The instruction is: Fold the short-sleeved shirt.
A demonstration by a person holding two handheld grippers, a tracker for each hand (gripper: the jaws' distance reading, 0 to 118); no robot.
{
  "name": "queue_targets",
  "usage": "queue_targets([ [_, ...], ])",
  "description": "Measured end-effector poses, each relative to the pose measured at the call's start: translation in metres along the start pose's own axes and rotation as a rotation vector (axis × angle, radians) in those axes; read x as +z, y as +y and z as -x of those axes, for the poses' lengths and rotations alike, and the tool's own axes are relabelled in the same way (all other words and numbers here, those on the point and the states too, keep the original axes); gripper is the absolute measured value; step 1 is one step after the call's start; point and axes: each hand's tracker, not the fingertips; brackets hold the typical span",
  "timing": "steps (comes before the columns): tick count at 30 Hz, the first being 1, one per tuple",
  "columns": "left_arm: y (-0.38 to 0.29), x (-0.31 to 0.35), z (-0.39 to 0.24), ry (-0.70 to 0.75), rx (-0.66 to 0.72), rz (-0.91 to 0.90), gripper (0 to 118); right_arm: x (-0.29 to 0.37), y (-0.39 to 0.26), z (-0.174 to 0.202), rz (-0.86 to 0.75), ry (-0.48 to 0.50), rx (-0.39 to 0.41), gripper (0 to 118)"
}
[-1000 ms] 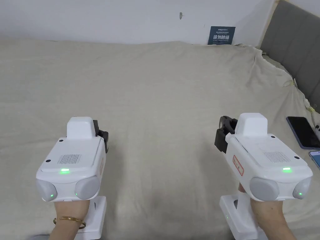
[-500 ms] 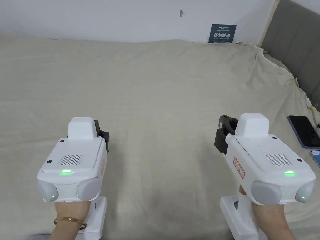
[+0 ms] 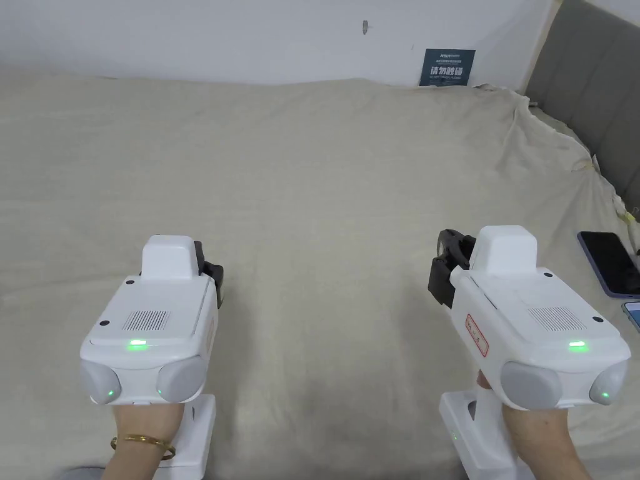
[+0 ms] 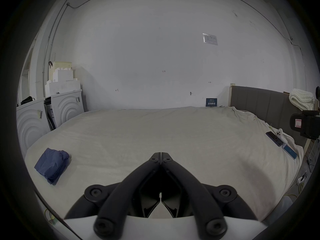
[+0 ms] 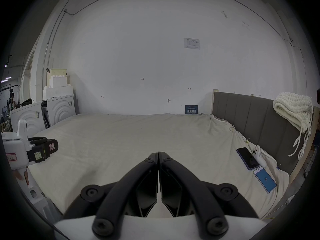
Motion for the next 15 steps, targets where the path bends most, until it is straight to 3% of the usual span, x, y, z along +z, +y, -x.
queue_targets([
  [15,0.0027,0.0012,-0.0017,-0.011,-0.004,-0.005,0,0.0016,0.0016,0.0002,-0.003,0.001,0.005,0],
])
